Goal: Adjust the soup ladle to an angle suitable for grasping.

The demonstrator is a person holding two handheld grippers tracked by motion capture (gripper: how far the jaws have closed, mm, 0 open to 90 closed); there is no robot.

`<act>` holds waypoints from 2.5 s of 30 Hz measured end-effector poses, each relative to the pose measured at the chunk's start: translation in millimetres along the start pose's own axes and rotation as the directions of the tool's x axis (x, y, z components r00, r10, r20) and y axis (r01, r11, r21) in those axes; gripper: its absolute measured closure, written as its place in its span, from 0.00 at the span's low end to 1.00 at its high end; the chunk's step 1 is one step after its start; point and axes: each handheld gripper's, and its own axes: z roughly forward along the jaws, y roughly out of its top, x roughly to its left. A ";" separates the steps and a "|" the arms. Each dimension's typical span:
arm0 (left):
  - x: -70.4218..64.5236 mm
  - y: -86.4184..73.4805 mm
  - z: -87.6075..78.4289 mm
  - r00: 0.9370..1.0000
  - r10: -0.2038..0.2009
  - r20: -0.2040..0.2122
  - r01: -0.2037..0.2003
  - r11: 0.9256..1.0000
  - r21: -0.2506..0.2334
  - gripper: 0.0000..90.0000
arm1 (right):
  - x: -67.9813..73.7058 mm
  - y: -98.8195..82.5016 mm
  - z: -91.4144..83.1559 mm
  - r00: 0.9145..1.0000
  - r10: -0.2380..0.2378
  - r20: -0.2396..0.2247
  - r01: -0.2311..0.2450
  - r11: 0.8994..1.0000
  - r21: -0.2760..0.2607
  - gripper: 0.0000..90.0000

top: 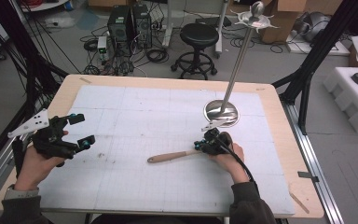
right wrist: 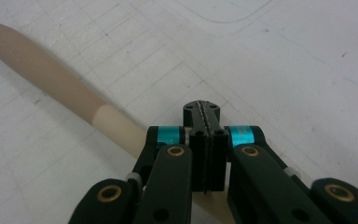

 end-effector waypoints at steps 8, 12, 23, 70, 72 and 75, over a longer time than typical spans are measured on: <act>0.2 0.4 -1.8 1.000 0.001 0.002 -0.001 1.000 -0.005 0.02 | 1.2 -2.2 -4.7 1.000 0.006 0.000 -0.006 1.000 0.024 1.00; 0.5 -0.2 -0.3 1.000 -0.004 0.004 0.004 1.000 -0.001 0.02 | 1.3 -4.5 -6.9 1.000 0.015 -0.008 -0.015 0.999 0.029 1.00; 1.3 -0.2 0.2 1.000 -0.005 0.005 0.005 1.000 -0.002 0.02 | 6.2 -11.0 -13.4 0.999 0.052 -0.005 -0.052 0.998 0.036 1.00; 2.5 0.2 5.1 1.000 -0.006 0.008 0.006 1.000 0.011 0.02 | 50.5 -8.4 -32.4 0.994 -0.026 -0.106 0.015 0.994 -0.106 1.00; 2.4 0.4 4.6 1.000 -0.005 0.007 0.005 1.000 0.010 0.02 | 60.5 -5.1 -27.1 0.989 -0.065 -0.135 0.050 0.993 -0.108 1.00; 2.0 0.5 3.9 1.000 -0.006 0.006 0.006 1.000 0.008 0.02 | 72.3 -0.8 -17.7 0.981 -0.103 -0.165 0.085 0.990 -0.115 1.00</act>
